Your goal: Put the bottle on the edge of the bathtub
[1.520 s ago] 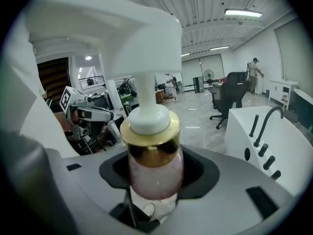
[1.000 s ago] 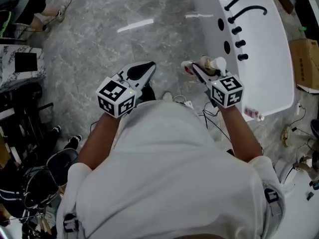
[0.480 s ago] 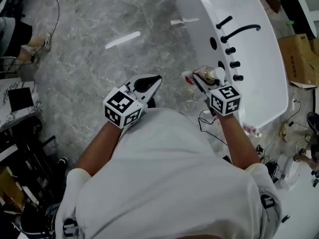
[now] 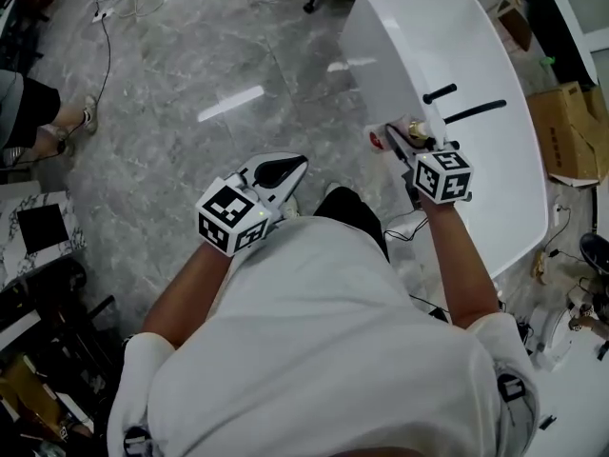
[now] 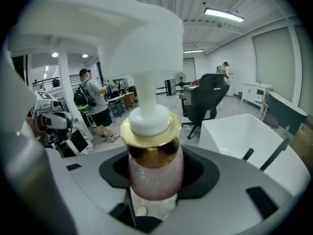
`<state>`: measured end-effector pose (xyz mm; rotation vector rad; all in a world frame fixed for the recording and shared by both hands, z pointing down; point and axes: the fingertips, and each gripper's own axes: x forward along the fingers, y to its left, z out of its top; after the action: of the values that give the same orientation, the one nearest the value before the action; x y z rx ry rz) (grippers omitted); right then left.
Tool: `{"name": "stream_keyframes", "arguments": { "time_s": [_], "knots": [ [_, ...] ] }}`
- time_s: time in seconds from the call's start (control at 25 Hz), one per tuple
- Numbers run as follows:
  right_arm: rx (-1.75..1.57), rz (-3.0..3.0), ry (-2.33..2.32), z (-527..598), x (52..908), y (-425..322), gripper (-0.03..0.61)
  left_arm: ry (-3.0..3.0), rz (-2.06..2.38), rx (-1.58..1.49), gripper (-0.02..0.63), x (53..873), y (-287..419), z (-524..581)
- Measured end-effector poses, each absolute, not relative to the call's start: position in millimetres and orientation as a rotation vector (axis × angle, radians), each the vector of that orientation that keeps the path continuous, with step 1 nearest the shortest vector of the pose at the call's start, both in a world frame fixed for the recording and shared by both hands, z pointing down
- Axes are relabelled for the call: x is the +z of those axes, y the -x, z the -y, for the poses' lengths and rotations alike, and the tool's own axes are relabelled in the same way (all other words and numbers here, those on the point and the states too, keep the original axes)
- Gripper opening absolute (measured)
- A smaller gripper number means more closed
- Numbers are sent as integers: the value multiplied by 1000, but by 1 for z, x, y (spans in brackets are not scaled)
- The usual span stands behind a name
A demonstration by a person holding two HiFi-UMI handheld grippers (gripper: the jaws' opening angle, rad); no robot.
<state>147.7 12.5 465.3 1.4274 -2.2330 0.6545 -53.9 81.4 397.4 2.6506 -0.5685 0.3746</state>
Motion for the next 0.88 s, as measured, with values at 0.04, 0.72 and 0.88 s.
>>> {"name": "stream_keyframes", "arguments": {
  "time_s": [0.04,0.72,0.88],
  "knots": [
    [650,2226,-1434,2,466,-151,224,-2641,584,368,18,398,57,-73],
    [635,2179,-1498,307,518,-258,223,-2497,813,438,18,408,23,133],
    [623,2152,-1506,377,543,-285,224,-2475,824,470,18,409,-3,179]
  ]
}}
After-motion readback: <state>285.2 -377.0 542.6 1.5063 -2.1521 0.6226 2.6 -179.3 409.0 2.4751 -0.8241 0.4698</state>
